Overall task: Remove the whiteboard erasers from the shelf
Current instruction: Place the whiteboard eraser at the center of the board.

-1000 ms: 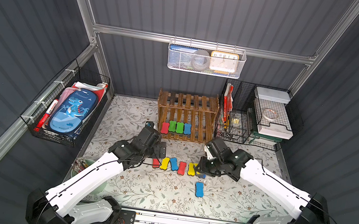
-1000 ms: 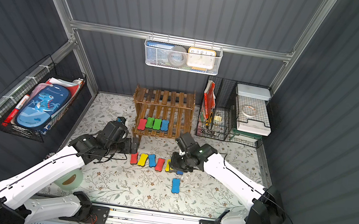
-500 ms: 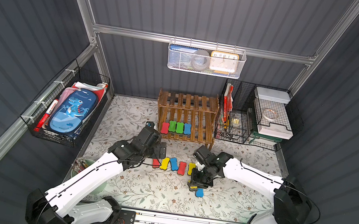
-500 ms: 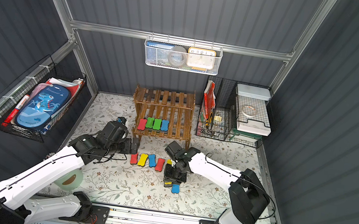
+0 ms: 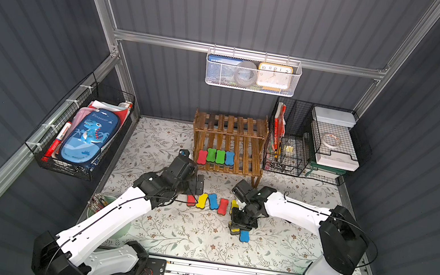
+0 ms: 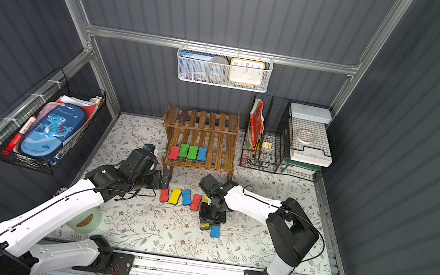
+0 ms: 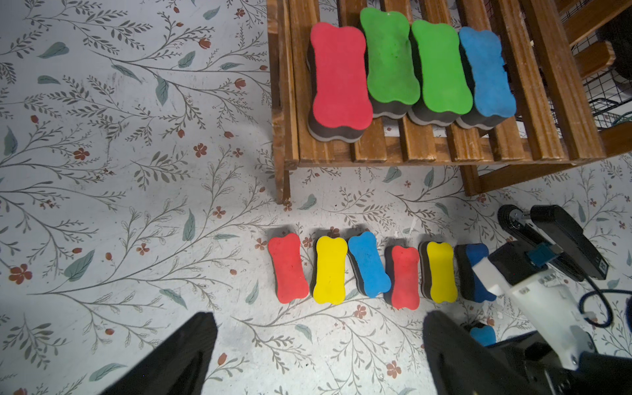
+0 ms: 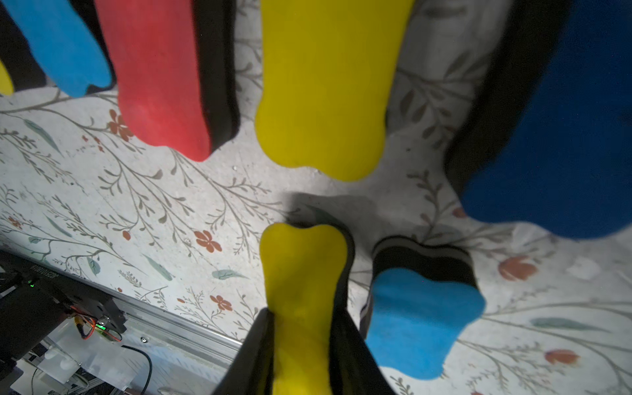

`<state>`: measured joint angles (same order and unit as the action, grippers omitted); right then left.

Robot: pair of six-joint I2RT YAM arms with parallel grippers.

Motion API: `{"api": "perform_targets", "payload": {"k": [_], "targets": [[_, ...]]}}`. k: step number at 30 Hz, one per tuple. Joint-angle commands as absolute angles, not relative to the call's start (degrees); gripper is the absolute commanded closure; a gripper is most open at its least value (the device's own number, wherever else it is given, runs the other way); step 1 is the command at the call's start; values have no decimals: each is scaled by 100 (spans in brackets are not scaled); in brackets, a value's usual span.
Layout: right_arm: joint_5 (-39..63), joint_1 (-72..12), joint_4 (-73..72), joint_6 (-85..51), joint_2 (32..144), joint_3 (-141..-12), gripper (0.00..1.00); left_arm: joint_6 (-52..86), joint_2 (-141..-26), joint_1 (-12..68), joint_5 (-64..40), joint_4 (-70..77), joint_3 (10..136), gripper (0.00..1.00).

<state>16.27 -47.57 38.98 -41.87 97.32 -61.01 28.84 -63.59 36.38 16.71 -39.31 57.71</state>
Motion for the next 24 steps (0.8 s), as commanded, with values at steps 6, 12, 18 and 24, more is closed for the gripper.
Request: {"api": "perform_targets", "payload": {"k": [6,12,18,24], "targets": [[1556,-4781,3924,-4036,9927,-6266,63,2806,-6469,3629,1618,-3989,5892,1],[1523,-4849,3918,-4034,9928,-6292,56,2817,-6469,3630,1628,-3980,5865,1],[1256,-4898,3981,-4022,9743,-6319,52,2839,-6464,3637,1587,-3975,5892,1],[716,-4896,4030,-3878,8992,-6398,53,2823,-6448,3631,1460,-3975,5978,1]]}}
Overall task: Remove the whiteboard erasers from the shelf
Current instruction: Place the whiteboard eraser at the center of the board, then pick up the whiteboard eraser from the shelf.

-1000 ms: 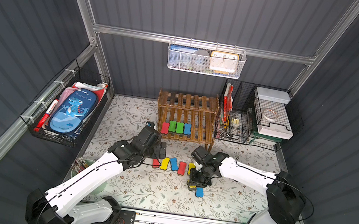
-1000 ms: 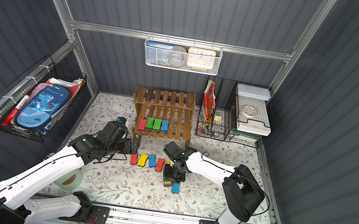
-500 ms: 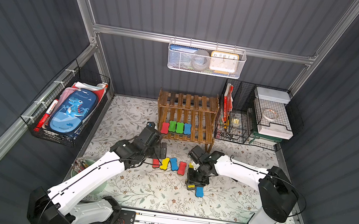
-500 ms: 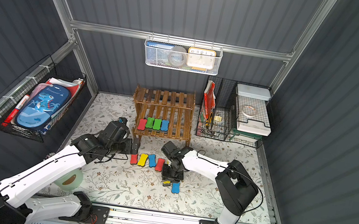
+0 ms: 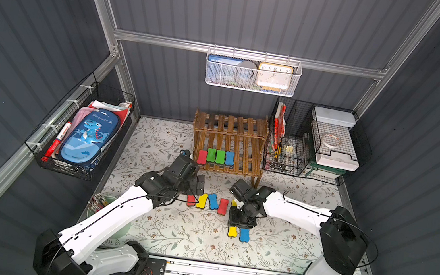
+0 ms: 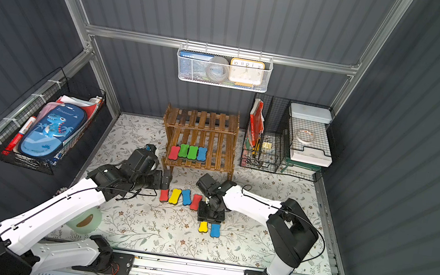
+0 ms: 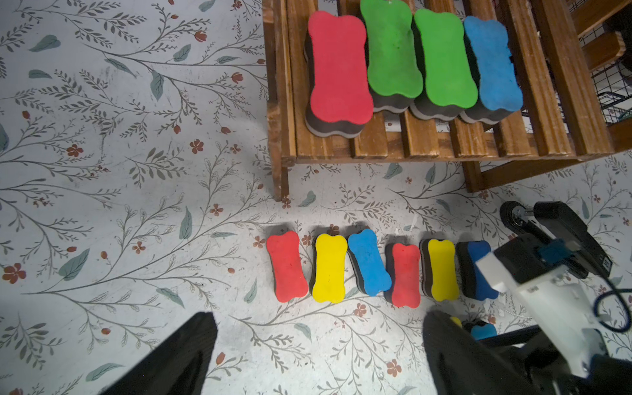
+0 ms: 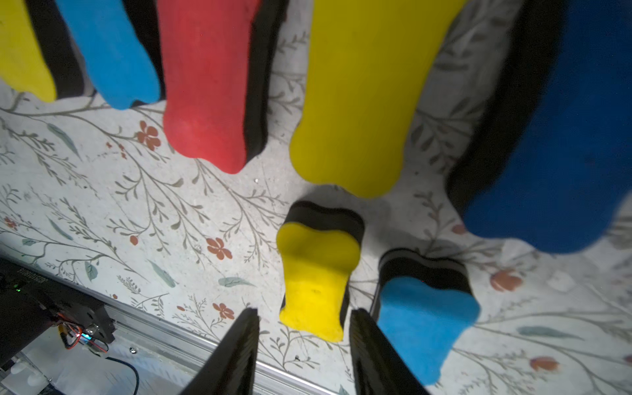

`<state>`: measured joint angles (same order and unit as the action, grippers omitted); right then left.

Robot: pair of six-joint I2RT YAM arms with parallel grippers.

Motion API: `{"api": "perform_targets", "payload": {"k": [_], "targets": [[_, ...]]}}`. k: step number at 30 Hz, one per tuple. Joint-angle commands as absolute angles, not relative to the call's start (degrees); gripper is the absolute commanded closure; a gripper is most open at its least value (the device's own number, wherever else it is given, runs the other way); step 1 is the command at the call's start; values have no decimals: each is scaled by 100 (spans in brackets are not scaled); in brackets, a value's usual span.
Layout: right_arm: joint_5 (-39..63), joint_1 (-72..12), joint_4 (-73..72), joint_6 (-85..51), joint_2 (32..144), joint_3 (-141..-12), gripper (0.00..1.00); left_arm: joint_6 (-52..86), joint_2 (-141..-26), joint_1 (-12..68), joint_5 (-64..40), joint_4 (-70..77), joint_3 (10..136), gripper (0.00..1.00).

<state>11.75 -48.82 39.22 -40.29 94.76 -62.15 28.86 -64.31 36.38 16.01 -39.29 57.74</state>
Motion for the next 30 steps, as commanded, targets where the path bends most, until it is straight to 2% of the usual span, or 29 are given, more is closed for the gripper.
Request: {"api": "perform_targets", "payload": {"k": [1,9,20,30], "targets": [[583,-4896,3980,-3812,8829,-6403,54,2808,-6450,3637,1419,-3972,5999,1],[-986,-4746,3517,-3469,7678,-6273,60,2338,-7074,3757,973,-3856,6703,2],[-1149,-4080,3264,-3714,6707,-5635,61,1865,-8843,4510,1520,-3834,8557,18],[-1110,-3860,3333,-3863,6368,-5285,61,1635,-9886,4553,2104,-3753,9319,27]]}}
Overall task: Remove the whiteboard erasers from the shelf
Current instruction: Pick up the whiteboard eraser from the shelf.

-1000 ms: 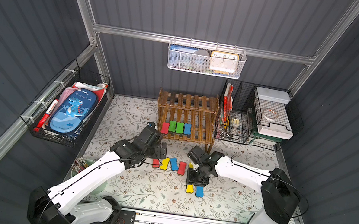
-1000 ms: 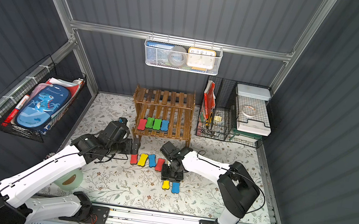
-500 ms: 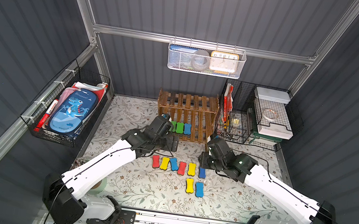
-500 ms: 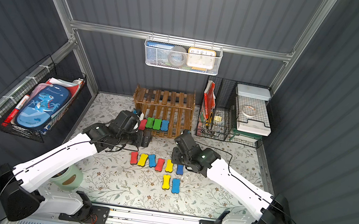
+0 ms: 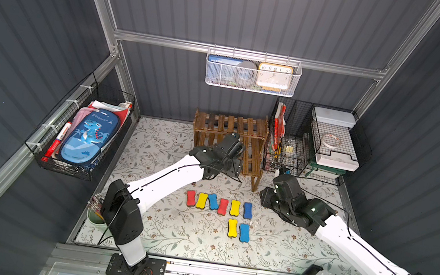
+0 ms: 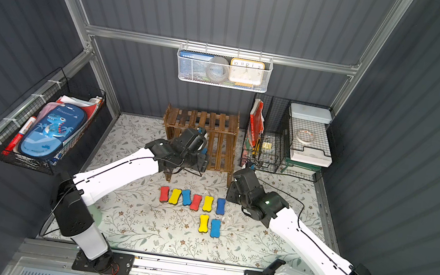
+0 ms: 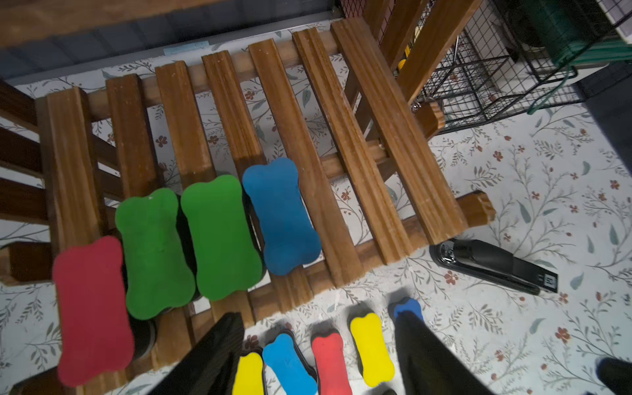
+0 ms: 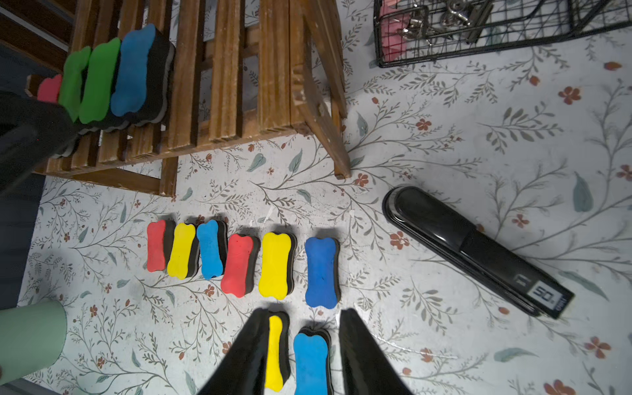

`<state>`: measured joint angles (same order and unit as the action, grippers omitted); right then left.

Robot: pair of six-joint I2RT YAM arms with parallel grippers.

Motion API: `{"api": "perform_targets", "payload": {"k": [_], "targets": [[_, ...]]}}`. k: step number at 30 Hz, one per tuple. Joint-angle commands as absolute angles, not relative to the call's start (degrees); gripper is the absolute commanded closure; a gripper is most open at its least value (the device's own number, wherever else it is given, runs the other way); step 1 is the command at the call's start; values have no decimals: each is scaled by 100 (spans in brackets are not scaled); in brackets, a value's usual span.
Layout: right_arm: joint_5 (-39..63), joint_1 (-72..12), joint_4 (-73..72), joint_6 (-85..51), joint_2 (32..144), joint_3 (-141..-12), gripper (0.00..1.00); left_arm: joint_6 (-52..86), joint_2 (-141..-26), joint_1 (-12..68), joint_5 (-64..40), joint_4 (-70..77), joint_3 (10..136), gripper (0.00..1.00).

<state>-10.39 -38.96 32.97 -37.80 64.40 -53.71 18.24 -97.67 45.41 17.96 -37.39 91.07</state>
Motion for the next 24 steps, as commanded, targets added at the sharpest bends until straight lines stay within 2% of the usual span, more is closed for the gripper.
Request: {"api": "perform_targets", "payload": {"k": [1,11,24], "targets": [[-1101,-3852,3332,-3868,6356,-5278,61,1630,-9949,4551,2114,-3731,9361,28],[-1057,-3685,3420,-3828,6254,-5231,61,1644,-10522,4547,1892,-3689,9750,32],[-942,-3477,3455,-3756,6144,-5116,60,2027,-10755,4539,2426,-3706,9853,35]]}}
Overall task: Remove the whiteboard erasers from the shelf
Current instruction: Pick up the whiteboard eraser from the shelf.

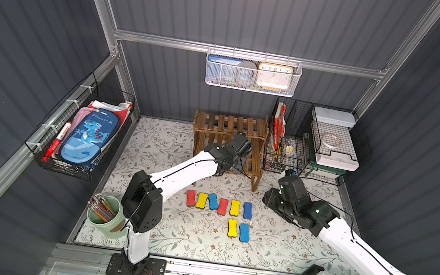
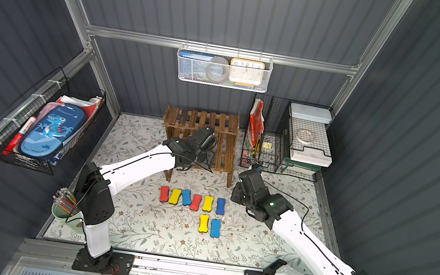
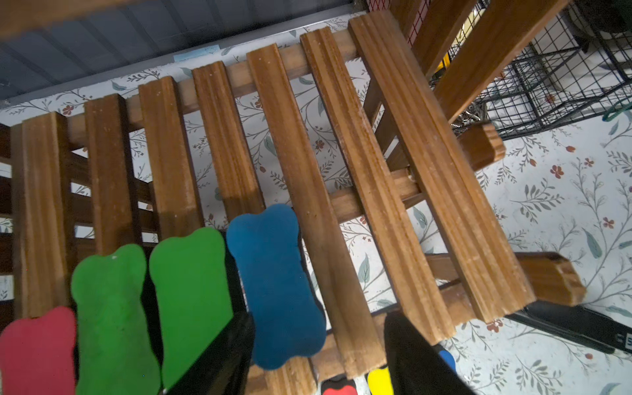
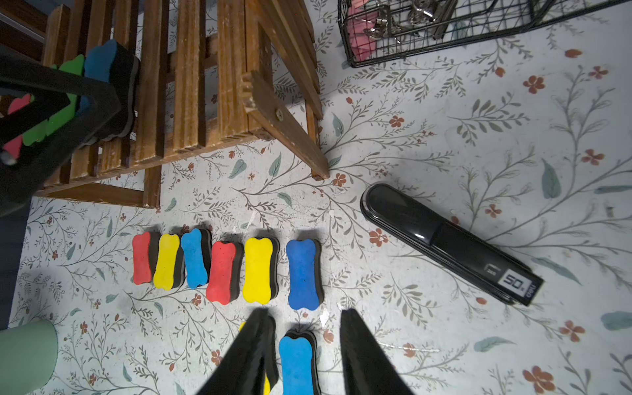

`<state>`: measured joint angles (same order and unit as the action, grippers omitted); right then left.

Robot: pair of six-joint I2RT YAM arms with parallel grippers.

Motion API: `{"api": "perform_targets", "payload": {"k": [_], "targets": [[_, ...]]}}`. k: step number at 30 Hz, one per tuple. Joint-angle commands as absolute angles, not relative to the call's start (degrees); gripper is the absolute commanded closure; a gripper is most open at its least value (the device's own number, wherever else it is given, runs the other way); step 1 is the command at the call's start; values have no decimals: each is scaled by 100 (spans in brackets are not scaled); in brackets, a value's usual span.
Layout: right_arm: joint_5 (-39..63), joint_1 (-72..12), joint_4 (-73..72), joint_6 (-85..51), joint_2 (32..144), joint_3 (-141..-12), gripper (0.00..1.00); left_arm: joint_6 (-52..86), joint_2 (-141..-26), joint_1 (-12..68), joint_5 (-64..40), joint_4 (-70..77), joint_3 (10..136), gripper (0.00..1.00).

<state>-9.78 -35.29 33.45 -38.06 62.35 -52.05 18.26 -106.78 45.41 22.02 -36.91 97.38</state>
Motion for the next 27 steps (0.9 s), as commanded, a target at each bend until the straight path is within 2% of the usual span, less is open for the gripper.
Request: {"api": "perform_targets", "payload": {"k": [1,27], "targets": [[-928,-3464,3450,-3746,6137,-5107,60,2064,-10751,4544,2474,-3702,9840,35],[-682,-3030,3487,-3614,5946,-4979,59,2236,-10996,4552,2822,-3566,9987,38]]}}
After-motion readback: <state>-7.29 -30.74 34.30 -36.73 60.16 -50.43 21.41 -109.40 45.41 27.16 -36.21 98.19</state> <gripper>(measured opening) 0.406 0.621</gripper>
